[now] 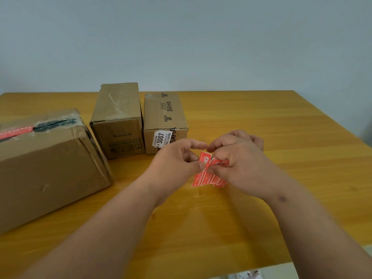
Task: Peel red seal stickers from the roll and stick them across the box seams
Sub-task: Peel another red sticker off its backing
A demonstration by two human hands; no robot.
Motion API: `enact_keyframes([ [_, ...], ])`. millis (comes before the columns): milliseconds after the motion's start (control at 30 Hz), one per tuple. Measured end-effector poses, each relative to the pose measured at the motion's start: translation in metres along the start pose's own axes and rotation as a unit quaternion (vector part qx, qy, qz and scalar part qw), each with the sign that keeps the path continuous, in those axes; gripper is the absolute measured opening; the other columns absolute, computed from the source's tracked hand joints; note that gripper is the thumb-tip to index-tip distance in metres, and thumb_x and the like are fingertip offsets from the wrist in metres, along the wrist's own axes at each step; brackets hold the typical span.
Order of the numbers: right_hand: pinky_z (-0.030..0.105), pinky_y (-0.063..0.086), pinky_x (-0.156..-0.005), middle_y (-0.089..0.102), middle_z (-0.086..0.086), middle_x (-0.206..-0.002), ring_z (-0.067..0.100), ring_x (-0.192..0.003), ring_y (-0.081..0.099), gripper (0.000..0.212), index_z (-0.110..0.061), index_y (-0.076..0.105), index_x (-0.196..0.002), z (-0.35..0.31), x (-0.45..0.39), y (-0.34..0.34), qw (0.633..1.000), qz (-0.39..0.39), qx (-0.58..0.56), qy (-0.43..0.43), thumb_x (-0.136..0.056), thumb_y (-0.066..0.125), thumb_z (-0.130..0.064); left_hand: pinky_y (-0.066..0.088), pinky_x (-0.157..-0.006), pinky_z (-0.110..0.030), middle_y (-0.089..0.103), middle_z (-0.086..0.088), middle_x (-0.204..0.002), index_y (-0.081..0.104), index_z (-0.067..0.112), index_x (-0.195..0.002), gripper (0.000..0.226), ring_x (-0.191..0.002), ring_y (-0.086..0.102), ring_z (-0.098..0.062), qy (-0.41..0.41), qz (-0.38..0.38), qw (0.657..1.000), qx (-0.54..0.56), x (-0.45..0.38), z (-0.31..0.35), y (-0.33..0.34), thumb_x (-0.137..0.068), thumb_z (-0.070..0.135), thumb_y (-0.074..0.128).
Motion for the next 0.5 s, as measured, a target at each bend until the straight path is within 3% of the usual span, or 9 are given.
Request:
enact_keyframes([
  [100, 0.046, 0.021, -0.093, 0.059, -0.024, -0.105, 0.013, -0.114, 0.04, 0.023, -0.027, 0.073, -0.075, -0.0003, 0.0014, -0.0009, 1.0, 0.017, -0.014, -0.008, -0.07, 0.06, -0.045, 0.053, -0.089, -0.038, 0.065, 0.009, -0.062, 0.066, 0.024, -0.107, 0.033, -0.072, 0.065, -0.01, -0.007, -0.002, 0.999, 0.036, -0.0015, -0.002, 0.0009, -0.085, -0.001, 0.069],
  [200, 0.045, 0.02, -0.094, 0.059, -0.024, -0.106, 0.012, -0.114, 0.04, 0.018, -0.027, 0.072, -0.075, 0.0, 0.0031, -0.0024, 1.0, 0.02, -0.005, -0.008, -0.073, 0.066, -0.043, 0.053, -0.086, -0.034, 0.068, 0.005, -0.066, 0.064, 0.023, -0.11, 0.035, -0.073, 0.068, -0.011, -0.012, -0.005, 0.999, 0.052, -0.0019, -0.0016, 0.0014, -0.084, 0.001, 0.07],
  [400, 0.041, 0.017, -0.097, 0.055, -0.026, -0.108, 0.005, -0.115, 0.034, 0.013, -0.031, 0.074, -0.077, 0.004, 0.0029, -0.0046, 1.0, -0.01, -0.01, 0.016, -0.073, 0.073, -0.043, 0.054, -0.091, -0.038, 0.072, -0.002, -0.076, 0.06, 0.023, -0.122, 0.043, -0.08, 0.07, -0.015, 0.004, 0.001, 0.998, 0.063, 0.0018, 0.0061, 0.003, -0.085, 0.004, 0.07],
  [500, 0.041, 0.017, -0.097, 0.056, -0.026, -0.107, 0.006, -0.116, 0.034, 0.013, -0.034, 0.075, -0.078, 0.0033, 0.002, -0.0052, 1.0, -0.002, -0.007, 0.012, -0.075, 0.069, -0.045, 0.054, -0.093, -0.042, 0.075, -0.007, -0.088, 0.052, 0.028, -0.134, 0.061, -0.085, 0.071, -0.02, 0.007, 0.003, 0.998, 0.068, 0.0016, 0.0055, 0.0027, -0.082, 0.004, 0.074],
])
Point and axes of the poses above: each hand's wrist, its own x-axis away from the middle knuckle, its own y-axis out of the palm, z = x × y, the point moved 7 cm from there along -x, towards the middle knuckle
